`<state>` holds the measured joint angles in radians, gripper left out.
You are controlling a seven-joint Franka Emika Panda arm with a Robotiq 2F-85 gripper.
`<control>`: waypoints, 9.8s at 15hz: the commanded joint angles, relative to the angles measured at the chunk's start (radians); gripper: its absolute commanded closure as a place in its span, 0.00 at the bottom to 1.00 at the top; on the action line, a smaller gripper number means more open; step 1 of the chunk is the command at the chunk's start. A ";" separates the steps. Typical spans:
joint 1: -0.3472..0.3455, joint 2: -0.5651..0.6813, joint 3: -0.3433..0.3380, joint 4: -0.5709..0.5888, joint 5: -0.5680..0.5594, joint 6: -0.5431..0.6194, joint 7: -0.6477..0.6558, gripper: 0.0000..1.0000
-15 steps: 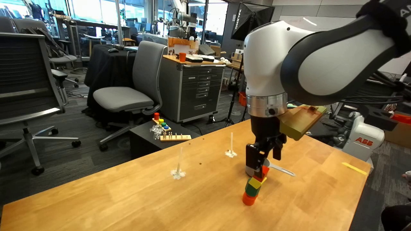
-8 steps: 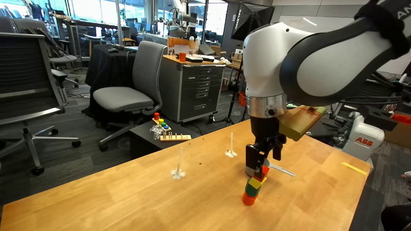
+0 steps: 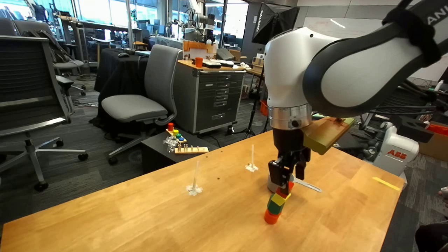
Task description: Put the blocks in the gray pot except the last bottom block
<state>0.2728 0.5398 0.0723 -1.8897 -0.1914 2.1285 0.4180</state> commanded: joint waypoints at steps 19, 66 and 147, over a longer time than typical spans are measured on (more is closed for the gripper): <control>0.010 -0.007 -0.041 0.079 -0.008 -0.033 0.013 0.85; 0.047 0.118 -0.039 0.284 0.020 -0.146 0.013 0.00; 0.041 0.133 -0.052 0.154 0.008 -0.074 0.005 0.84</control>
<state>0.3169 0.6840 0.0239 -1.7417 -0.1829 2.0482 0.4275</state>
